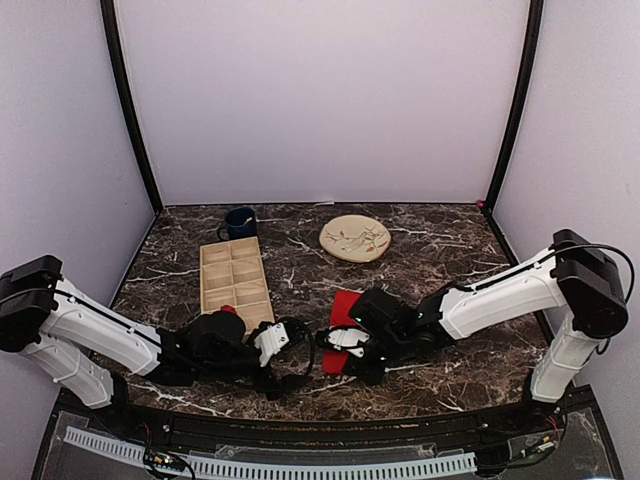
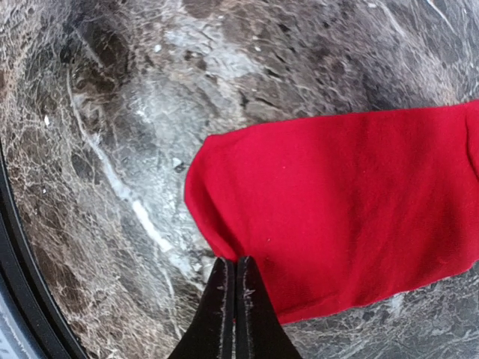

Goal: Roll the socks
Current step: Pick up the sock from the center of the board, then roll the sock at the center of the board.

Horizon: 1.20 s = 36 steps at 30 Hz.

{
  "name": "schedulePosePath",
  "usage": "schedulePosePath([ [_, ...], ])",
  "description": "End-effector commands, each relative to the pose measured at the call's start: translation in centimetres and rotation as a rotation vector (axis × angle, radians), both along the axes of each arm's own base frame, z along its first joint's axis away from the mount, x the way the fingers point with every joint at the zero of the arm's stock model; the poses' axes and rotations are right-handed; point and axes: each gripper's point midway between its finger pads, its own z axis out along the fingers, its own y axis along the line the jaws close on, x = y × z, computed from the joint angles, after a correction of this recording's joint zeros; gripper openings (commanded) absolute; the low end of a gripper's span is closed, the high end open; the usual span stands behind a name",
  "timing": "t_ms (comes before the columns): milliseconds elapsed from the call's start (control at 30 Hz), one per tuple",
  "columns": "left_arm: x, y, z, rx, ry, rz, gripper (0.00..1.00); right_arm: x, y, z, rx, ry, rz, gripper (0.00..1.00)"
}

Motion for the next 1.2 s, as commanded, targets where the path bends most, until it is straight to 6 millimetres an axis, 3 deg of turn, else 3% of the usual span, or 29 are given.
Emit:
schedulePosePath([
  [0, -1.9, -1.7, -0.4, 0.023, 0.009, -0.108, 0.91, -0.4, 0.4, 1.0, 0.07, 0.138, 0.004, 0.0],
  [167, -3.3, -2.7, -1.3, 0.057, 0.003, -0.167, 0.84, -0.5, 0.5, 1.0, 0.093, 0.233, 0.012, 0.0],
  [400, -3.8, -3.6, -2.0, 0.105, -0.069, -0.2, 0.75, -1.3, 0.9, 1.2, 0.105, 0.394, 0.037, 0.0],
  [900, -4.0, -4.2, -3.3, 0.252, -0.422, -0.179, 0.64, -2.1, 1.3, 1.7, 0.174, 0.689, -0.001, 0.0],
  [1000, -3.7, -4.3, -3.2, 0.268, -0.485, -0.167, 0.55, -2.1, 1.4, 1.9, 0.186, 0.723, -0.006, 0.0],
  [1067, -3.7, -4.4, -3.1, 0.273, -0.507, -0.17, 0.42, -2.2, 1.6, 2.2, 0.192, 0.742, -0.006, 0.0],
  [1167, -3.7, -4.5, -3.4, 0.292, -0.534, -0.184, 0.37, -2.3, 1.8, 2.3, 0.197, 0.766, -0.013, 0.0],
])
